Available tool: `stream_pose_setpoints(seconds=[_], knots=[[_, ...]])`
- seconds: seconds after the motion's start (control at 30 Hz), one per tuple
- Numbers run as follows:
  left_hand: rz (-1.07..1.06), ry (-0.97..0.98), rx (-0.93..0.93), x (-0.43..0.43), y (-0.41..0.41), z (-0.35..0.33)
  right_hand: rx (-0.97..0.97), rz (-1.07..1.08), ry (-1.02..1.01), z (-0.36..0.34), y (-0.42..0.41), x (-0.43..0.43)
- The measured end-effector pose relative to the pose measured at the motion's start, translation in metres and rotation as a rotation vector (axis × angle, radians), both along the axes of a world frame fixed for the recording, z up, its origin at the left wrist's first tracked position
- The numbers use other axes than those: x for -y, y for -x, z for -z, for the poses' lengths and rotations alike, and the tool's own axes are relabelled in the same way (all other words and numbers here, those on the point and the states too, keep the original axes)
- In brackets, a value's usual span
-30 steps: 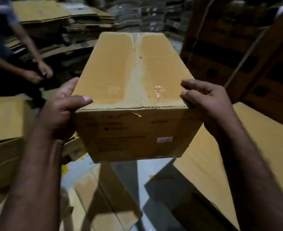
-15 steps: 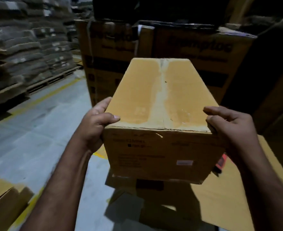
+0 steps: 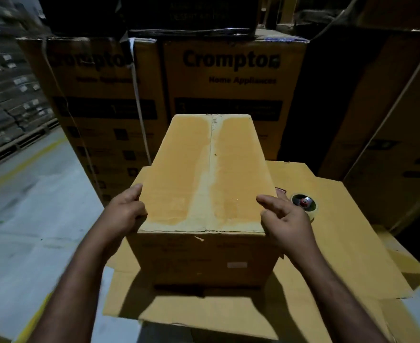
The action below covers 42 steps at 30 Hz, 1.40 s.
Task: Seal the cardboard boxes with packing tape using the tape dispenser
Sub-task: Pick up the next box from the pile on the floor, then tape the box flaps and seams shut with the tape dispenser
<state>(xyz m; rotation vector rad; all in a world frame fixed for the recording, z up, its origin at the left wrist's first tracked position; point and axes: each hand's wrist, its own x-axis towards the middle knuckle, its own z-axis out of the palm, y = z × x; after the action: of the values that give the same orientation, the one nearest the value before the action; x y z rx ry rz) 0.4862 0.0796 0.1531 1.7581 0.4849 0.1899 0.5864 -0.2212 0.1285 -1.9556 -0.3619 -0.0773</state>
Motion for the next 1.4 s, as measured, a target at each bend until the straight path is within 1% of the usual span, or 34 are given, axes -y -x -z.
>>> stream_pose_setpoints(seconds=[0.03, 0.07, 0.13, 0.17, 0.2, 0.23, 0.3, 0.37, 0.43, 0.47, 0.53, 0.63, 0.7, 0.8, 0.87, 0.93, 0.97, 1.03, 1.1, 1.13, 1.17, 1.2, 1.23, 1.3, 1.33, 1.4], knots=[[0.009, -0.147, -0.067, 0.003, -0.005, -0.002, 0.001, 0.010, 0.004, 0.001, -0.003, 0.002], [0.018, -0.339, -0.154, 0.008, -0.010, -0.008, -0.008, 0.026, -0.013, 0.002, -0.007, 0.006], [0.079, -0.764, -0.310, 0.028, -0.020, -0.021, -0.101, 0.074, -0.176, 0.004, -0.020, 0.014], [0.138, -0.866, -0.329, 0.042, -0.026, -0.029, -0.187, 0.130, -0.273, 0.010, -0.030, 0.020], [0.213, -0.891, -0.324, 0.056, -0.034, -0.035, -0.259, 0.202, -0.348, 0.017, -0.039, 0.026], [0.297, -0.881, -0.306, 0.070, -0.041, -0.039, -0.313, 0.295, -0.345, 0.032, -0.050, 0.033], [0.495, -0.850, -0.262, 0.094, -0.053, -0.041, -0.381, 0.405, -0.184, 0.059, -0.064, 0.045], [0.688, -0.898, -0.268, 0.112, -0.063, -0.040, -0.495, 0.400, -0.090, 0.081, -0.070, 0.047], [0.816, -0.991, -0.336, 0.120, -0.069, -0.035, -0.590, 0.389, -0.074, 0.096, -0.075, 0.045], [0.844, -1.035, -0.359, 0.121, -0.071, -0.030, -0.619, 0.403, -0.079, 0.101, -0.078, 0.044], [0.860, -1.116, -0.369, 0.119, -0.070, -0.022, -0.617, 0.423, -0.090, 0.112, -0.086, 0.038], [0.831, -1.178, -0.348, 0.112, -0.066, -0.018, -0.598, 0.410, -0.085, 0.132, -0.101, 0.034], [0.816, -1.209, -0.340, 0.110, -0.068, -0.021, -0.619, 0.391, -0.186, 0.128, -0.104, 0.033], [0.821, -1.229, -0.332, 0.123, -0.076, -0.027, -0.672, 0.291, -0.342, 0.112, -0.113, 0.043], [0.812, -1.234, -0.321, 0.143, -0.084, -0.025, -0.751, 0.252, -0.513, 0.098, -0.125, 0.055], [0.797, -1.238, -0.325, 0.167, -0.091, -0.023, -0.812, 0.258, -0.730, 0.075, -0.131, 0.067], [0.806, -1.225, -0.339, 0.178, -0.096, -0.024, -0.803, 0.256, -0.816, 0.060, -0.133, 0.073], [0.873, -1.176, -0.403, 0.202, -0.102, -0.029, -0.704, 0.236, -0.883, 0.024, -0.132, 0.078], [0.969, -1.094, -0.452, 0.211, -0.112, -0.045, -0.496, 0.197, -0.907, -0.016, -0.124, 0.073], [0.994, -1.045, -0.430, 0.209, -0.119, -0.057, -0.381, 0.207, -0.841, -0.035, -0.116, 0.069], [0.988, -0.982, -0.372, 0.202, -0.127, -0.069, -0.269, 0.226, -0.733, -0.054, -0.109, 0.063], [0.958, -0.878, -0.289, 0.191, -0.139, -0.079, -0.178, 0.236, -0.642, -0.068, -0.103, 0.058], [0.888, -0.679, -0.216, 0.175, -0.153, -0.088, -0.099, 0.244, -0.565, -0.079, -0.097, 0.052], [0.683, -0.173, -0.149, 0.138, -0.180, -0.102, 0.029, 0.256, -0.450, -0.092, -0.086, 0.037], [0.590, 0.048, -0.122, 0.119, -0.193, -0.106, 0.074, 0.259, -0.403, -0.094, -0.083, 0.028], [0.485, 0.419, -0.067, 0.092, -0.216, -0.110, 0.148, 0.268, -0.297, -0.091, -0.080, 0.007]])
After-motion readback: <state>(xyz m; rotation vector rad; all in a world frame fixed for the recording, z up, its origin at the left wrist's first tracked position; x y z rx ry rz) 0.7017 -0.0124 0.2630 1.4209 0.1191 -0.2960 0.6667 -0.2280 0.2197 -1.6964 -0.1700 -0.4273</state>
